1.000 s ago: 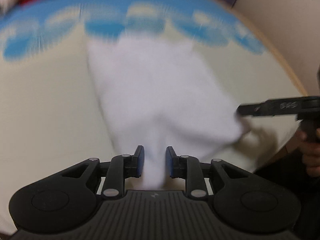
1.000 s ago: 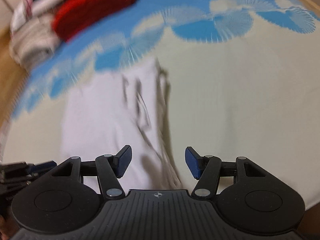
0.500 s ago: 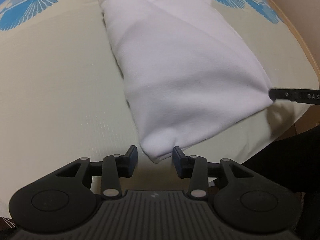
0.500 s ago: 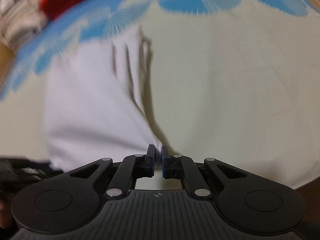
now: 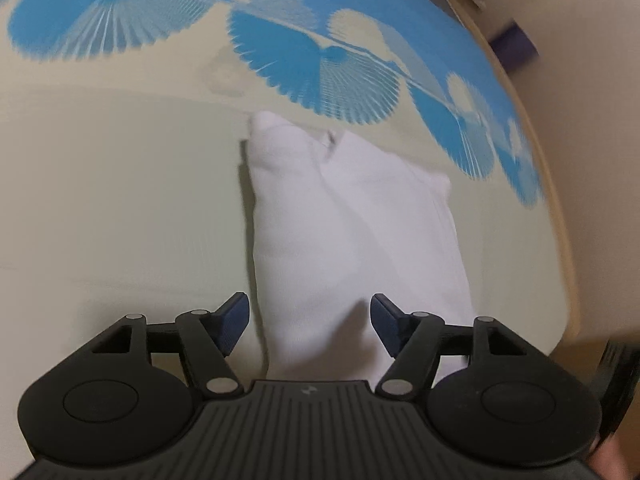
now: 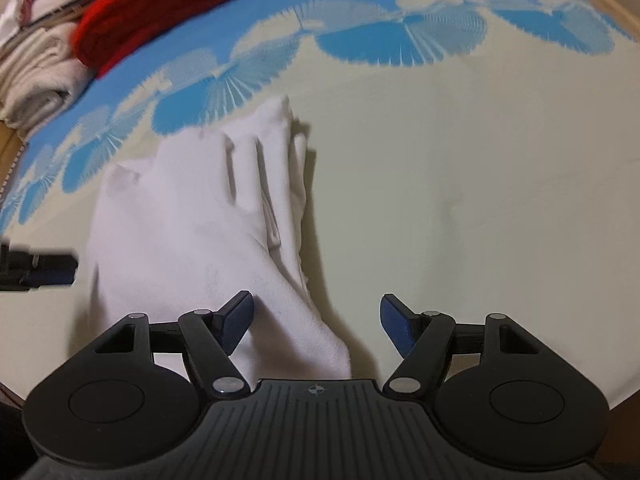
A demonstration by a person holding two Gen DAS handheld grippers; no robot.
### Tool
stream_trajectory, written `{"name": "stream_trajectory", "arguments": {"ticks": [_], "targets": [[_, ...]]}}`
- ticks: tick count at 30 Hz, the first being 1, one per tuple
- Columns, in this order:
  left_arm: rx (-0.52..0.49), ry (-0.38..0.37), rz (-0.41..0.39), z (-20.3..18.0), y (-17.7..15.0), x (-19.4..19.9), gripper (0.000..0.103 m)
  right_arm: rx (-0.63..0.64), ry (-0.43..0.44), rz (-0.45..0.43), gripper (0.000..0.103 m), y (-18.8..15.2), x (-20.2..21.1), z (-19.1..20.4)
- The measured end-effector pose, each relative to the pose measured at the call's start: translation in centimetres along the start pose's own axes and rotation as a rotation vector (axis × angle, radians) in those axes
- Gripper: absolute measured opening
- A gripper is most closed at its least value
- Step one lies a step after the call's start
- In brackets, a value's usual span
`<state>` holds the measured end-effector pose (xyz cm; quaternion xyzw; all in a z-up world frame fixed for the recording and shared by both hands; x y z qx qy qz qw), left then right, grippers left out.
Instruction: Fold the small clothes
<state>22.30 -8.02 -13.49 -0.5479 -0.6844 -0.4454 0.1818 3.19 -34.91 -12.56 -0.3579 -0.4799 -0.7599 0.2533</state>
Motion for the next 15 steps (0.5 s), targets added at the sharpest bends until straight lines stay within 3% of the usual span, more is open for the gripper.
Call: {"name": "stream_trajectory", "arguments": {"ticks": [3, 6, 7, 8, 10, 13, 15], "targets": [[0.094, -0.026, 0.024, 1.3, 0.4, -2.6, 0.072, -0.030, -0.013, 0.029, 0.072, -0.2, -1.2, 0.3], [0.033, -0.014, 0.033, 0.1, 0.3, -4.0, 0.070, -0.032, -0.024, 0.055, 0.071, -0.5, -2.3, 0.7], [0.012, -0.003, 0.029, 0.0, 0.1, -4.2, 0.063, -0.027, -0.029, 0.063, 0.068, -0.7, -2.7, 1.0], [0.011, 0.004, 0.028, 0.1, 0.2, -4.3, 0.059, -0.022, -0.031, 0.066, 0.060, -0.8, -3.0, 1.3], [-0.004, -0.006, 0.013, 0.1, 0.5, -3.8, 0.039, -0.020, -0.012, 0.064, 0.040, -0.7, -3.2, 2.1], [-0.182, 0.062, -0.083, -1.1, 1.4, -1.1, 0.035, 0.011, -0.009, 0.037, 0.027, -0.5, -2.9, 3.8], [-0.212, 0.095, -0.142, -0.7, 2.3, 1.2, 0.035, 0.022, 0.037, 0.014, 0.023, -0.4, -2.9, 5.7]]}}
Point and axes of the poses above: each gripper's, at about its wrist camera, not at the fingertips, and x roughly against the way its jaws point, z to its left, y to its top, the point moved 5 cm from there along -x, roughly the way its jaws point, and after that the axes turned 8 degrees about -z, right-handed, at the moved point
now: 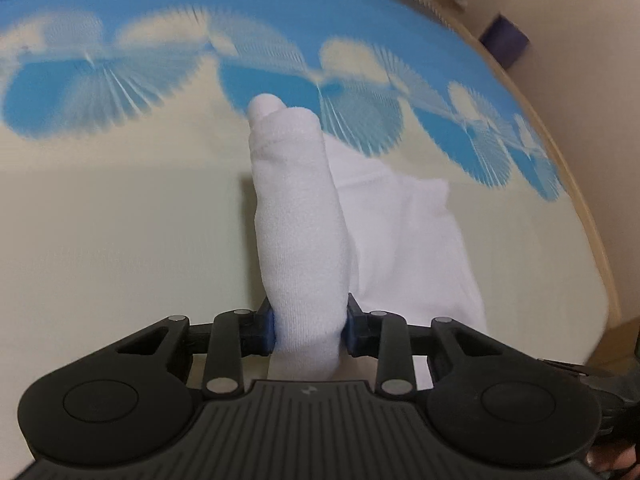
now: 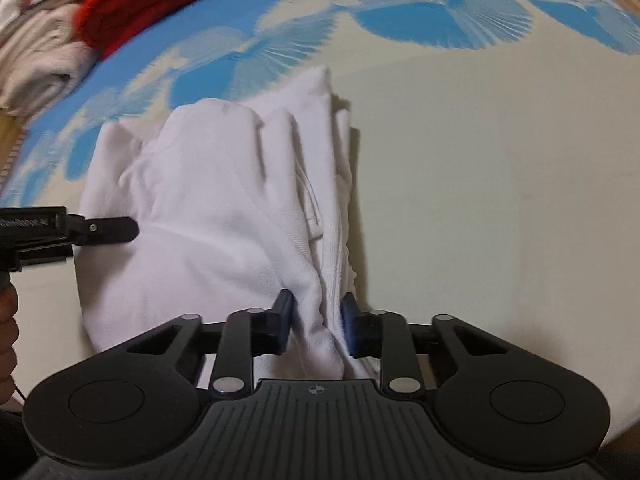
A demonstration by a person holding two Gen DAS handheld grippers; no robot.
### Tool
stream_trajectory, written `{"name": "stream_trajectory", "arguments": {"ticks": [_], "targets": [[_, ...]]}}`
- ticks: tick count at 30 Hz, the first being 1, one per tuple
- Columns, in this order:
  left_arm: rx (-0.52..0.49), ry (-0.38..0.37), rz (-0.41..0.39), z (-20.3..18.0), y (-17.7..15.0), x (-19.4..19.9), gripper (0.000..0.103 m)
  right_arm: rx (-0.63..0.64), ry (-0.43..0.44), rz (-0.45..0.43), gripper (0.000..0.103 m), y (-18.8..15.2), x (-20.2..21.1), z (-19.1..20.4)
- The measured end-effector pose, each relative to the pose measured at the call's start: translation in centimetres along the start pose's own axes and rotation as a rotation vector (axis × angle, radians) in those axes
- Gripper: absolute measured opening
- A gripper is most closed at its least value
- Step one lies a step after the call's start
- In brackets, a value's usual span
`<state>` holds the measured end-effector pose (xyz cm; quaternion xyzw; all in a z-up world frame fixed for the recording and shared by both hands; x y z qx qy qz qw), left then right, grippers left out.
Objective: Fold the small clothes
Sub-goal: 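Open both grippers and lift them off the folded shirt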
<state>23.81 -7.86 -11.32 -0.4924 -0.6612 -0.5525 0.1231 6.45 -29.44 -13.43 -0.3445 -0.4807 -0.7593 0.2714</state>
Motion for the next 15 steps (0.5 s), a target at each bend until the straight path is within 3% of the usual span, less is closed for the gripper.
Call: {"name": "stream_trajectory", "arguments": {"ticks": [3, 4, 6, 8, 10, 12, 15], "targets": [[0.065, 0.009, -0.077, 3.4, 1.6, 3.0, 0.037, 0.053, 0.056, -0.051, 0.022, 0.3, -0.2, 3.4], [0.098, 0.030, -0.096, 4.9, 1.9, 3.8, 0.045, 0.062, 0.081, -0.068, 0.022, 0.4, -0.2, 4.6], [0.150, 0.115, -0.145, 7.8, 2.5, 5.8, 0.048, 0.085, 0.120, -0.085, 0.020, 0.5, -0.4, 6.8], [0.164, 0.125, -0.173, 9.8, 2.7, 7.4, 0.048, 0.147, 0.099, -0.062, 0.018, 0.3, -1.1, 8.5], [0.168, 0.052, -0.145, 10.5, 2.0, 8.4, 0.047, 0.155, 0.064, -0.006, 0.018, -0.3, -2.1, 8.5], [0.106, -0.021, -0.085, 9.3, 0.7, 8.1, 0.045, 0.131, 0.028, 0.014, 0.018, -0.4, -2.5, 7.9], [-0.041, -0.028, 0.035, 7.1, -2.5, 6.0, 0.042, 0.109, -0.026, 0.002, 0.018, 0.1, -2.2, 6.9]]}}
Point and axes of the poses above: each gripper's, at about its wrist camera, not at the fingertips, and x roughly against the way its jaws point, z to its left, y to its top, the point moved 5 cm from there along -x, roughly the way its jaws point, and after that the axes turned 8 degrees about -z, right-handed, at the moved point
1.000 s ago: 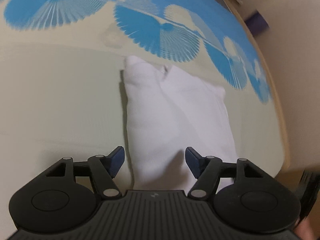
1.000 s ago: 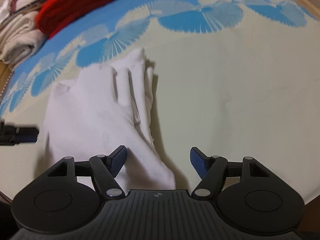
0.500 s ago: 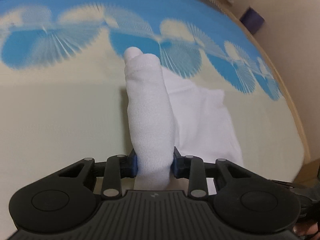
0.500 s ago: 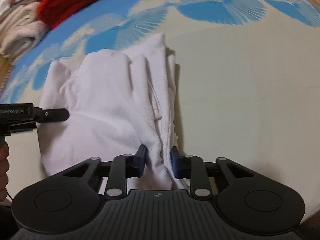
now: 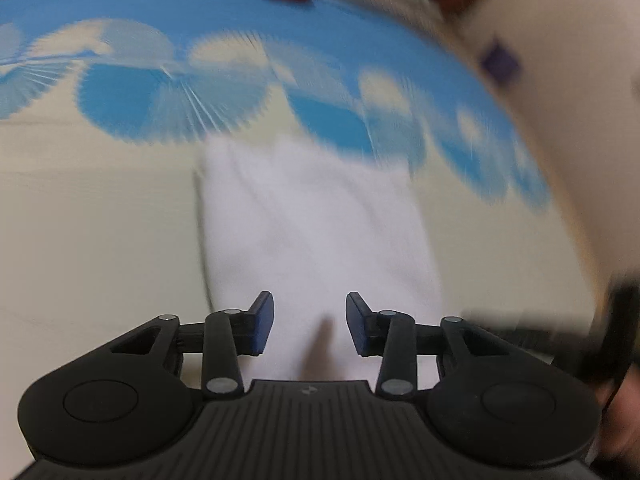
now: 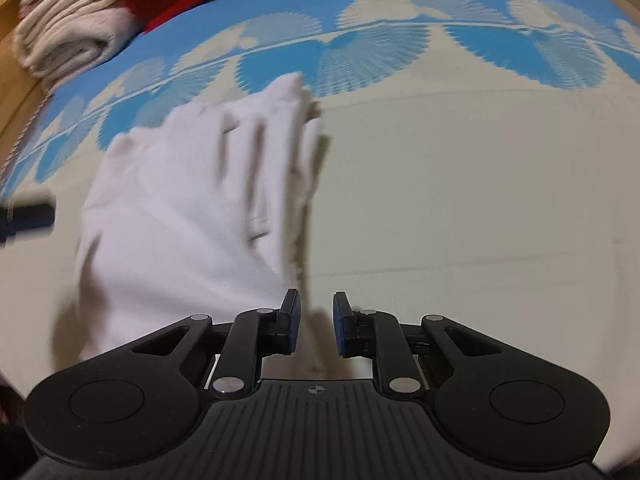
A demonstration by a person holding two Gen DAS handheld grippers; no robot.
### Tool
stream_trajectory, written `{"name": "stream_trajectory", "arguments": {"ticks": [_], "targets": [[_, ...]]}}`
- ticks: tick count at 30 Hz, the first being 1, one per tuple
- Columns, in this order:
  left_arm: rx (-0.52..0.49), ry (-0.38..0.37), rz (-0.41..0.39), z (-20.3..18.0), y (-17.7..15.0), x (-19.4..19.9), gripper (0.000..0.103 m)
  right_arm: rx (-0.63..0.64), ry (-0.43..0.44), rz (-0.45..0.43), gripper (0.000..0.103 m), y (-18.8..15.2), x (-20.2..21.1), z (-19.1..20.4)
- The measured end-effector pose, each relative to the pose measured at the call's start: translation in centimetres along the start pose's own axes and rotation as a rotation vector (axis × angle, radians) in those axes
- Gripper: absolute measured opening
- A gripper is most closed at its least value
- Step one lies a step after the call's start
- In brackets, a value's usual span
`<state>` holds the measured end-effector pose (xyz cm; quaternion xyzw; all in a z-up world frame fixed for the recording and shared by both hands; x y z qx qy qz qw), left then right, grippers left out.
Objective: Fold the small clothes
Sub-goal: 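Open both grippers and lift them off the folded shirt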
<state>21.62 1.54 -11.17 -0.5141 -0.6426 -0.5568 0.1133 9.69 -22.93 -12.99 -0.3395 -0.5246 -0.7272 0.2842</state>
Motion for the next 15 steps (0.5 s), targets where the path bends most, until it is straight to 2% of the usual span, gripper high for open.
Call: {"name": "stream_trajectory", "arguments": {"ticks": [2, 3, 4, 6, 7, 8, 9, 10, 11, 12, 15], "targets": [[-0.113, 0.107, 0.096, -0.7, -2.5, -2.5, 0.037, -0.025, -0.058, 0.013, 0.019, 0.1, -0.1, -1.2], [-0.159, 0.139, 0.096, -0.9, -3.1, -2.7, 0.033, -0.047, -0.074, 0.025, 0.019, -0.3, 0.0, -1.7], [-0.177, 0.155, 0.084, -1.4, -3.2, -2.5, 0.034, -0.077, -0.088, 0.032, 0.019, -0.3, 0.2, -2.4], [-0.122, 0.186, 0.042, -2.1, -2.8, -1.0, 0.036, -0.091, -0.095, 0.011, 0.019, -0.1, 0.9, -3.1], [-0.102, 0.184, 0.006, -2.5, -2.7, 0.4, 0.043, -0.079, -0.098, -0.010, 0.022, 0.1, 1.7, -3.1], [-0.102, 0.180, -0.032, -3.2, -2.5, 1.6, 0.050, -0.057, -0.101, -0.030, 0.031, 0.2, 2.7, -3.0], [-0.118, 0.192, -0.072, -4.0, -2.4, 3.0, 0.065, -0.029, -0.104, -0.048, 0.039, 0.3, 3.5, -2.8], [-0.144, 0.225, -0.115, -4.8, -2.3, 4.4, 0.075, 0.005, -0.109, -0.071, 0.055, 0.2, 4.7, -2.4], [-0.169, 0.259, -0.155, -5.7, -2.2, 5.8, 0.079, 0.045, -0.117, -0.098, 0.064, 0.2, 6.0, -2.0], [-0.188, 0.286, -0.204, -6.6, -2.2, 7.5, 0.084, 0.079, -0.124, -0.123, 0.066, 0.0, 6.9, -1.7], [-0.197, 0.305, -0.328, -9.6, -3.4, 12.1, 0.087, 0.159, -0.135, -0.184, 0.067, -0.2, 9.8, -0.8]]}}
Point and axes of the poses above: each gripper's, at about its wrist camera, not at the fingertips, and x roughly against the way its jaws point, z to its left, y to its top, the point moved 5 cm from there along -x, roughly the way its jaws point, and after that the axes turned 8 degrees about -z, right-handed, at the moved point
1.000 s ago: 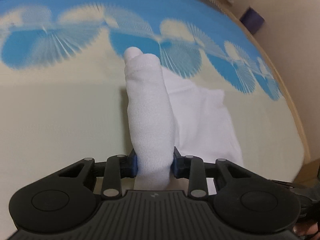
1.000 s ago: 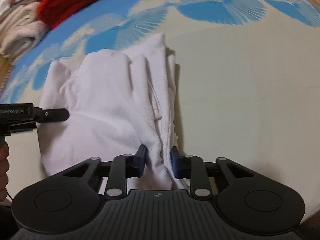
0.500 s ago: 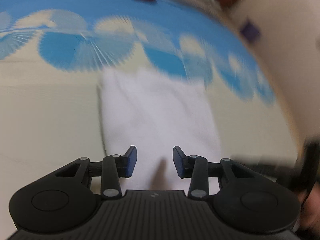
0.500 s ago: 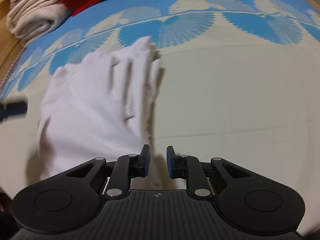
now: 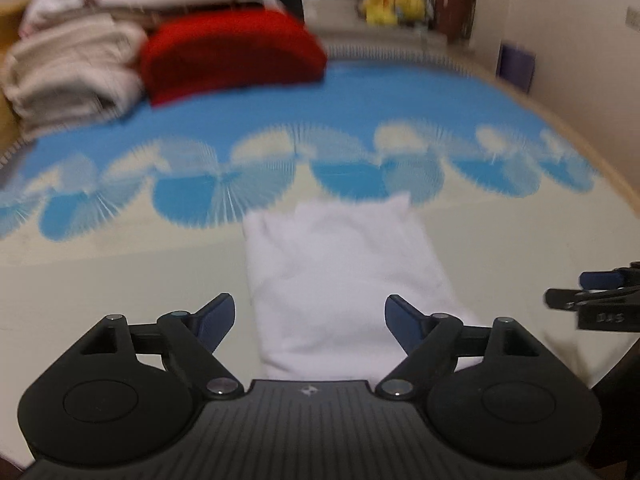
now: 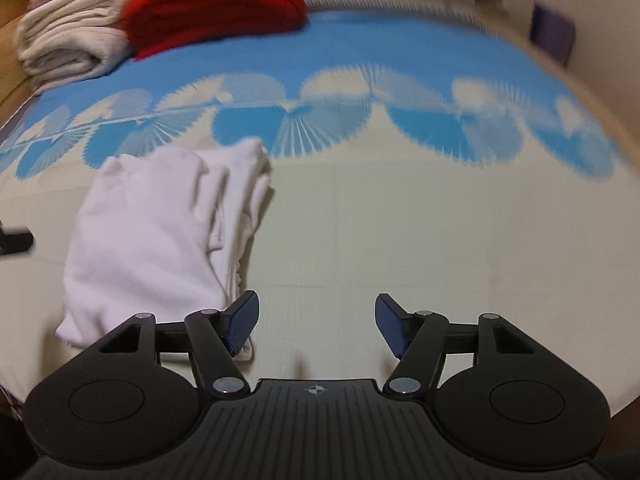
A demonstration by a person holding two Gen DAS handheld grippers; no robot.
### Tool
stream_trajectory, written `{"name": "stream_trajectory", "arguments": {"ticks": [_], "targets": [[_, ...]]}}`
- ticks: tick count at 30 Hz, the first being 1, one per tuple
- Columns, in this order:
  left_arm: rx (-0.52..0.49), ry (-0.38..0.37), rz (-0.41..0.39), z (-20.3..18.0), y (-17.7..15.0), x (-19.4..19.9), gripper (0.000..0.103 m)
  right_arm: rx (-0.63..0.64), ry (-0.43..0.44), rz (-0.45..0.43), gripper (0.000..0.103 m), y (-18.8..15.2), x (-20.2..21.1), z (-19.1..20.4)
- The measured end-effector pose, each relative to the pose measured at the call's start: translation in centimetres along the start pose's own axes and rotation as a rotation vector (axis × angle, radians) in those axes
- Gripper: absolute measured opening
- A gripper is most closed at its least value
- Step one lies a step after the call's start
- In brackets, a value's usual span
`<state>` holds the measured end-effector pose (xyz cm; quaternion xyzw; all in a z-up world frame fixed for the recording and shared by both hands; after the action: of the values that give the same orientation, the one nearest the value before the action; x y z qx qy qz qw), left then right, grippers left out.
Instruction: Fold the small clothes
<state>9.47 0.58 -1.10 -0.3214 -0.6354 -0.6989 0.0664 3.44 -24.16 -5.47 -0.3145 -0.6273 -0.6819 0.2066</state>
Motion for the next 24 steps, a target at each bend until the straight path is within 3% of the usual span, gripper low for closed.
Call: {"name": "stream_trajectory", "arguments": {"ticks": [4, 12, 16, 20, 24], "targets": [[0.053, 0.053, -0.073, -1.6, -1.4, 6.4, 0.089, 0.026, -0.004, -0.094, 0.078, 0.7, 5.1, 0.4], [0.274, 0.170, -0.019, -3.3, -8.0, 13.1, 0.089, 0.089, -0.004, -0.149, 0.088, -3.1, 12.1, 1.7], [0.255, 0.186, 0.053, -3.4, -10.5, 13.6, 0.089, 0.012, 0.029, -0.153, 0.088, -5.1, 13.2, 1.9], [0.275, 0.200, 0.074, -2.7, -10.6, 12.3, 0.089, 0.079, 0.025, -0.180, 0.089, -5.1, 12.8, 3.3], [0.258, 0.208, 0.082, -2.9, -10.3, 10.7, 0.089, 0.088, 0.037, -0.154, 0.089, -5.4, 12.0, 3.8]]}}
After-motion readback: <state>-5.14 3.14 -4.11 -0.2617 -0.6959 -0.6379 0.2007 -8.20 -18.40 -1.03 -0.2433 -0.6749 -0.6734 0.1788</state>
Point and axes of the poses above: each gripper's, at about its wrist camera, not at the fingertips, and x roughly against the way its jaws point, z to its left, y to its top, the point moved 5 cm from there along -x, roughly the way its jaws point, and after that the axes turned 8 degrees about -z, right-handed, at the moved point
